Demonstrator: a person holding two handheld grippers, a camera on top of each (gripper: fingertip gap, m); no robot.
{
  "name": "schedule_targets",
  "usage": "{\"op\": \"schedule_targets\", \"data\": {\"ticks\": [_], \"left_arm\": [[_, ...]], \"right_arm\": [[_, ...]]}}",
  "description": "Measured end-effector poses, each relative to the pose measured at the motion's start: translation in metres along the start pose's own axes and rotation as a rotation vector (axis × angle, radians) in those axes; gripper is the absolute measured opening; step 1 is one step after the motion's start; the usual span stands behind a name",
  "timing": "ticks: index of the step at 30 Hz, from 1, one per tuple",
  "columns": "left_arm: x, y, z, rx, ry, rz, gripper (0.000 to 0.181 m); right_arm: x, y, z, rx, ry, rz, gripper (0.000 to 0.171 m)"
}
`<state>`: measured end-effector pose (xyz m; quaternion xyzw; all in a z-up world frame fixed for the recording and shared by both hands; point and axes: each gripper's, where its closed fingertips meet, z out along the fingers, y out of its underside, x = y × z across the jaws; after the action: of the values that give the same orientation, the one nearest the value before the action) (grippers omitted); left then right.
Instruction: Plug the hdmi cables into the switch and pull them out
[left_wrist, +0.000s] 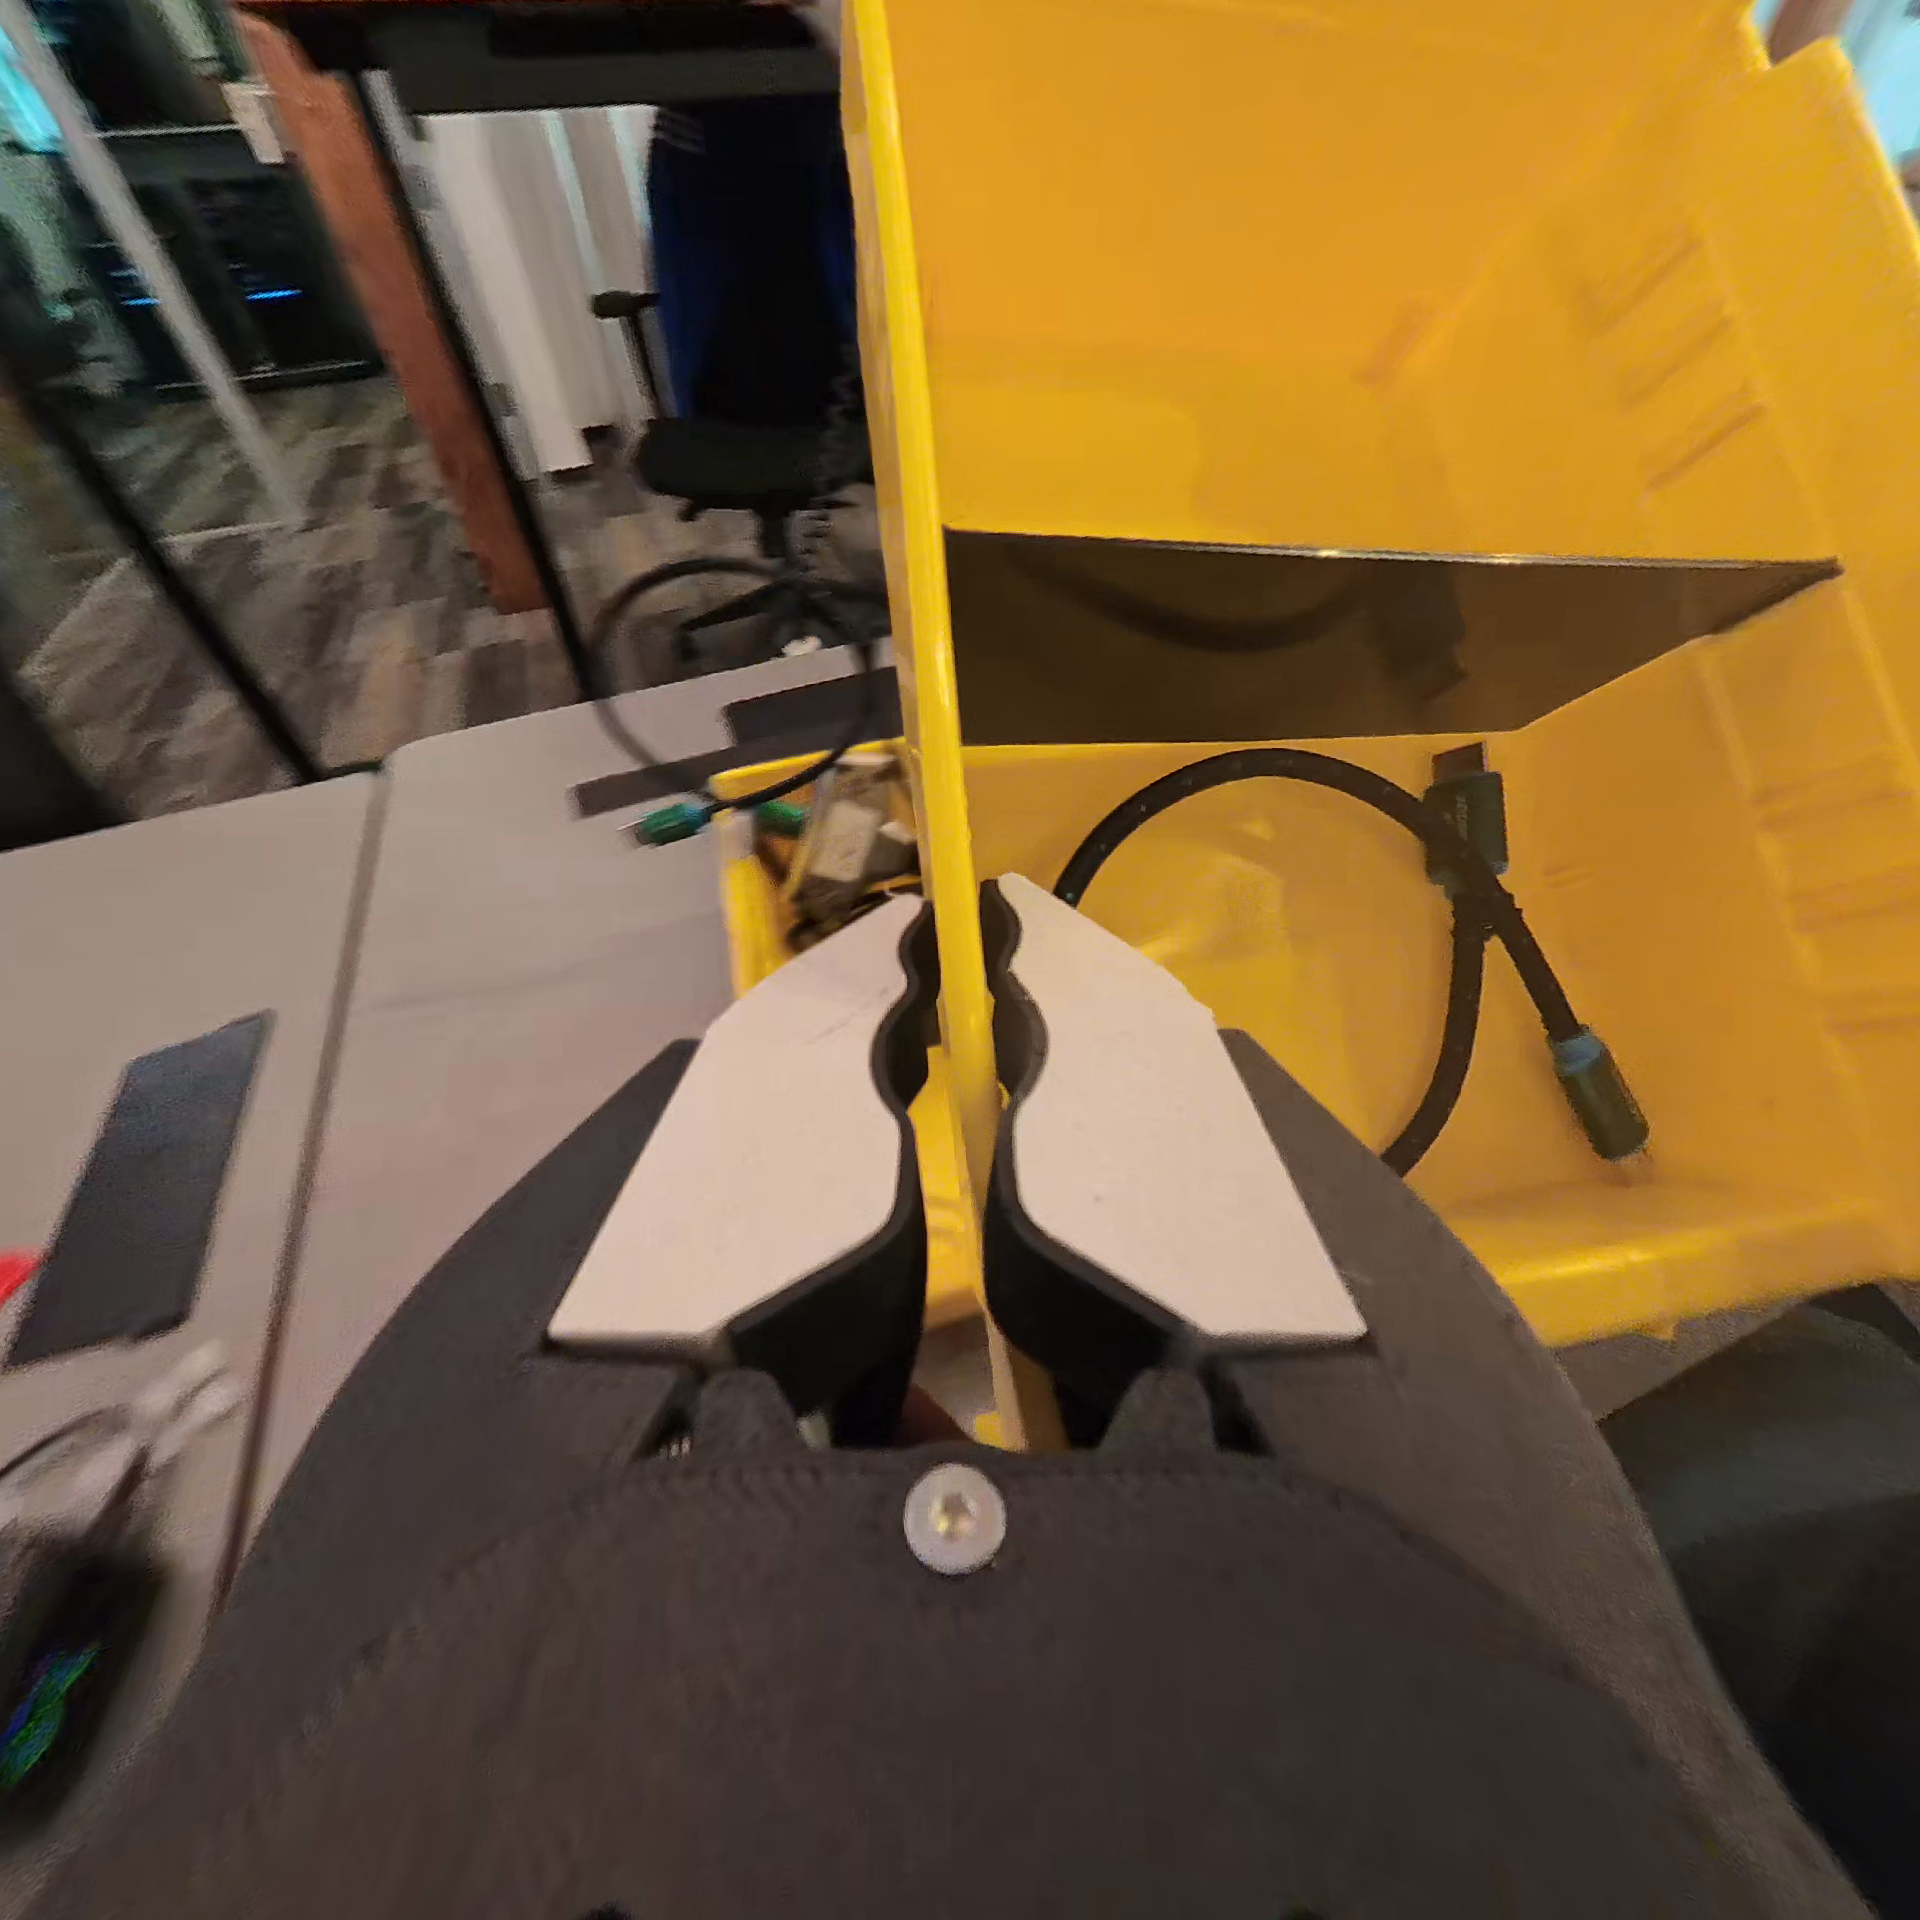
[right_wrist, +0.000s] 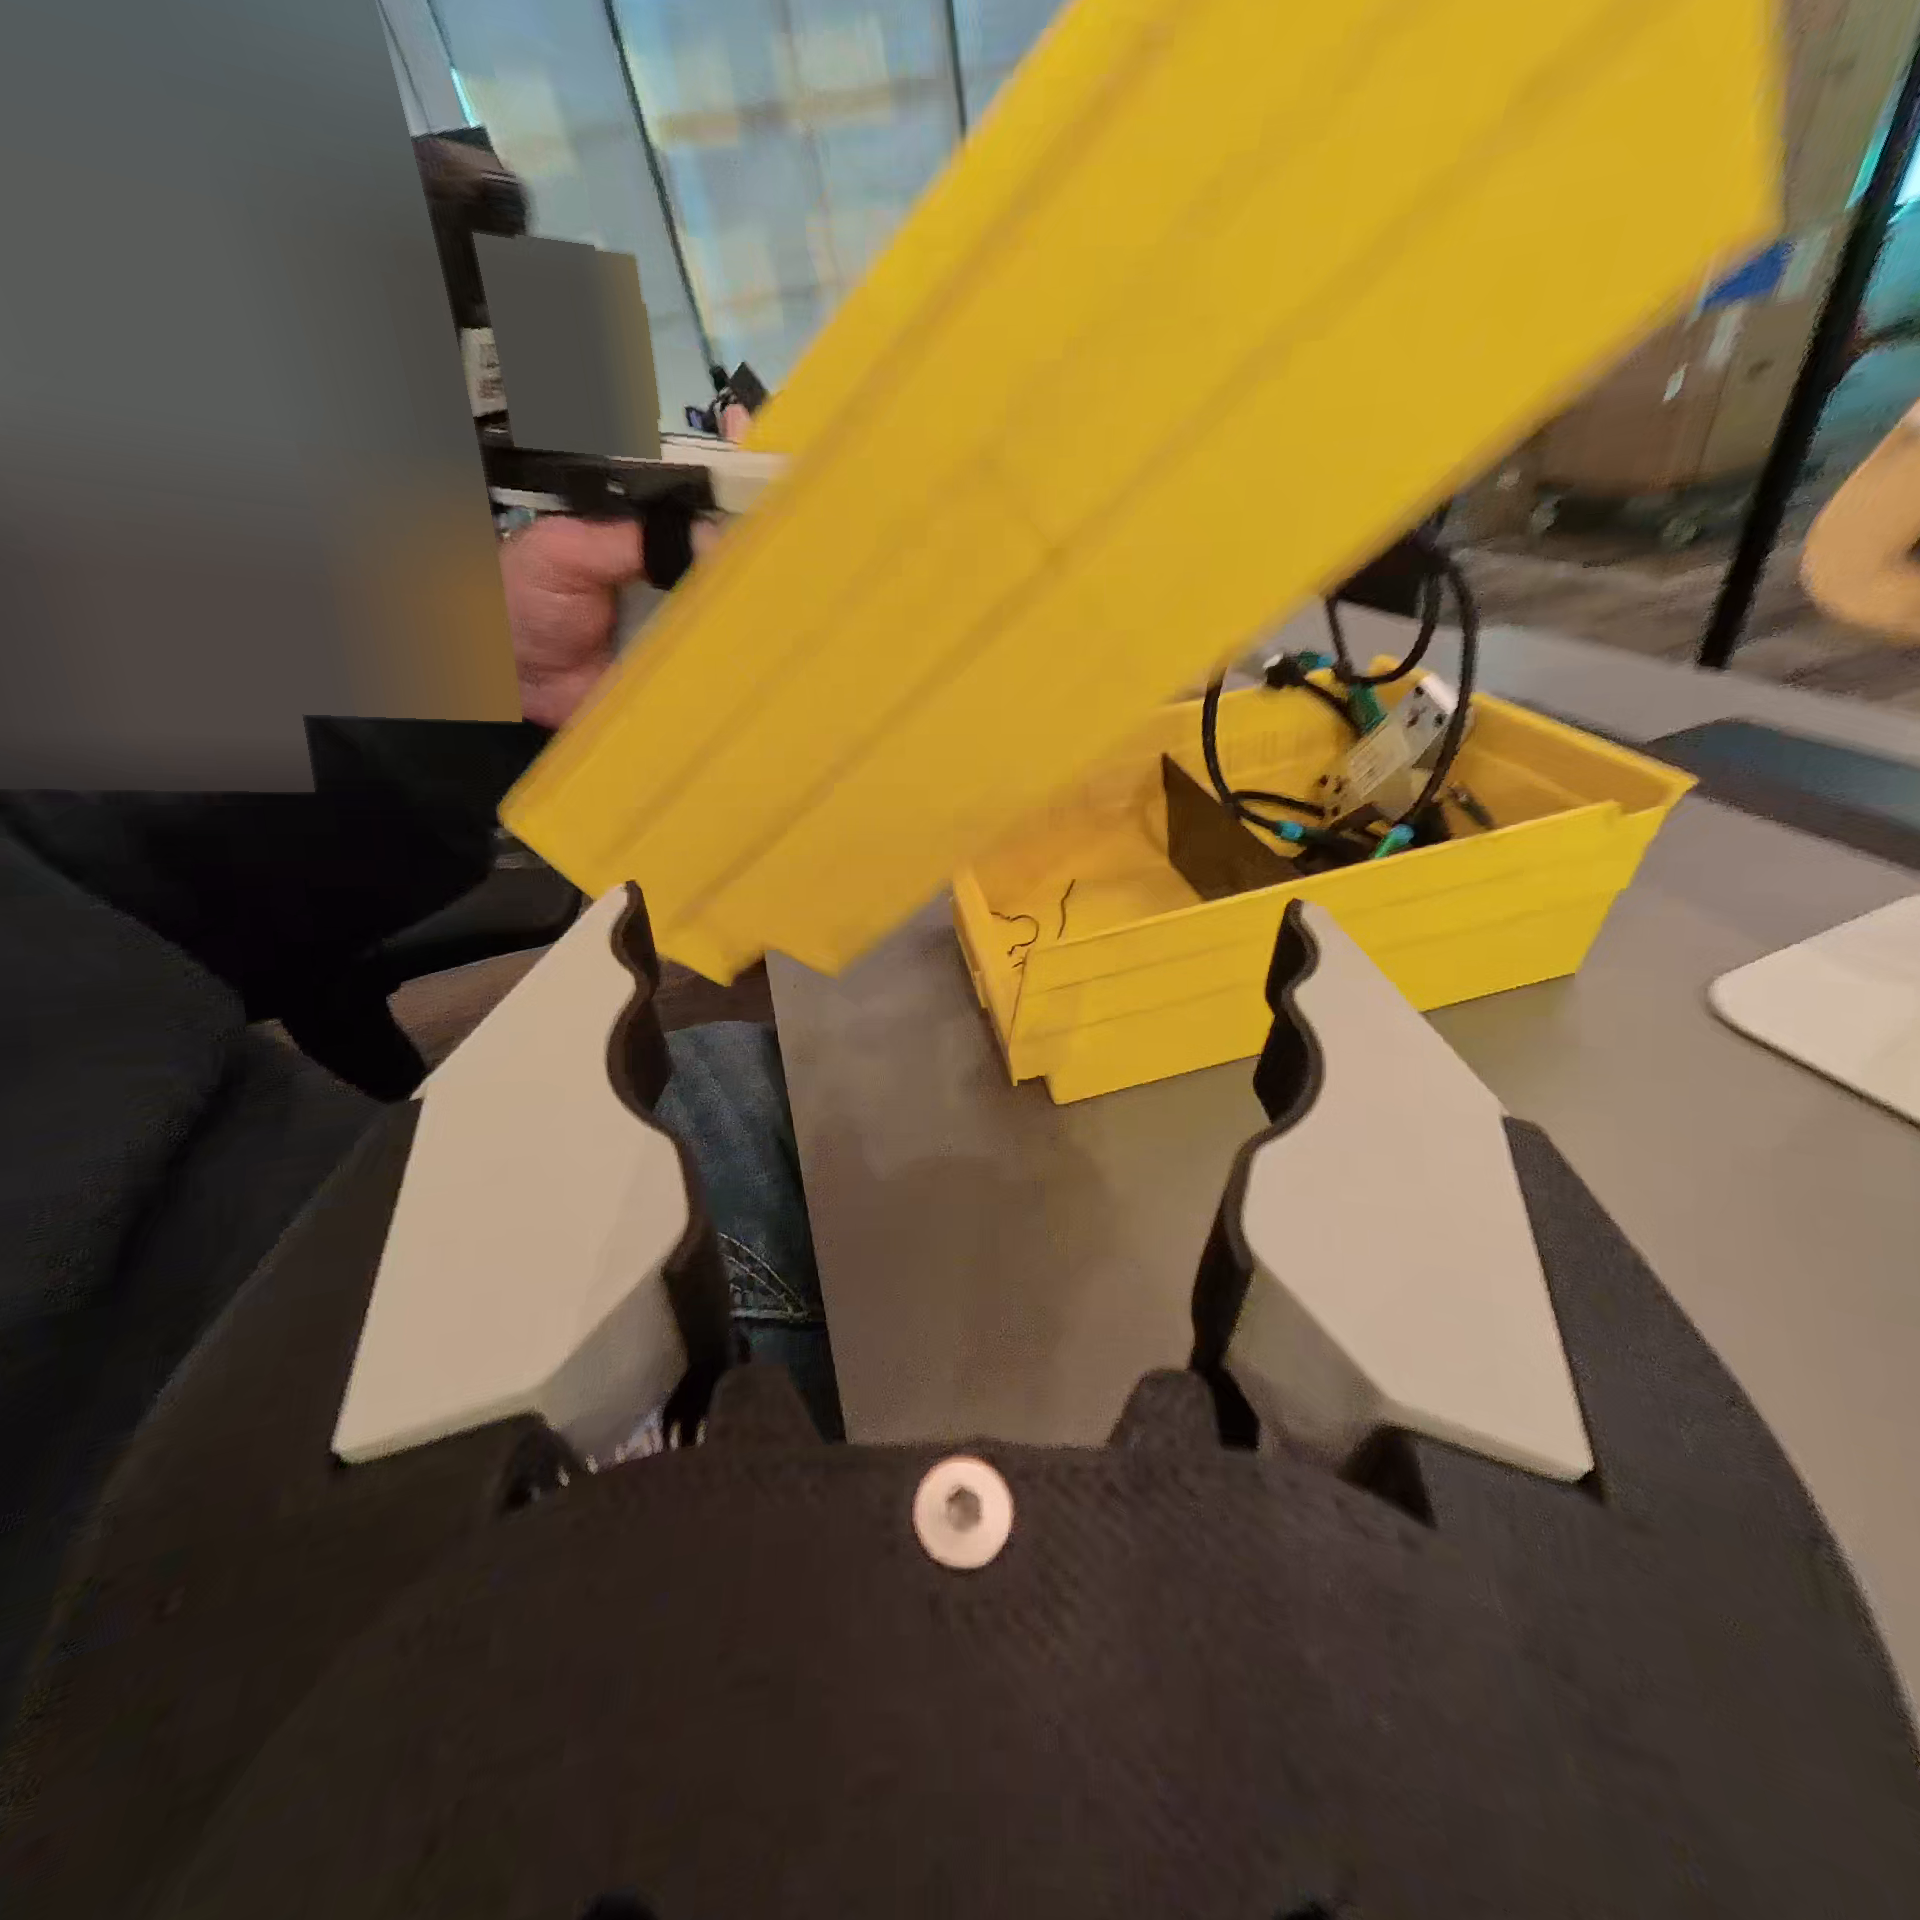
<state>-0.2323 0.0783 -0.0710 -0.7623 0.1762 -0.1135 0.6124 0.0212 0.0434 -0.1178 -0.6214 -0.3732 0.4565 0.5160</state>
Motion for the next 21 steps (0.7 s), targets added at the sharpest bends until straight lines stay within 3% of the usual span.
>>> {"op": "schedule_targets", "data": {"ticks": [3,10,13,16,21], "left_arm": [[0.057,-0.008,0.051,0.0,0.123,0.027,0.007],[0.186,0.005,0.153,-0.058,0.303,0.061,0.007],[0.223,0.017,0.18,-0.081,0.334,0.081,0.007],[0.255,0.038,0.202,-0.15,0.36,0.07,0.007],[0.284,0.084,0.23,-0.291,0.415,-0.055,0.007]], "right_arm": [[-0.018,-0.009,-0.035,0.065,0.105,-0.094,0.115],[0.019,0.017,-0.092,0.075,0.455,-0.02,0.134],[0.049,0.035,-0.126,0.047,0.638,-0.042,0.118],[0.071,0.045,-0.156,0.067,0.707,0.053,0.116],[0.091,0.066,-0.178,-0.041,0.767,0.089,0.118]]}}
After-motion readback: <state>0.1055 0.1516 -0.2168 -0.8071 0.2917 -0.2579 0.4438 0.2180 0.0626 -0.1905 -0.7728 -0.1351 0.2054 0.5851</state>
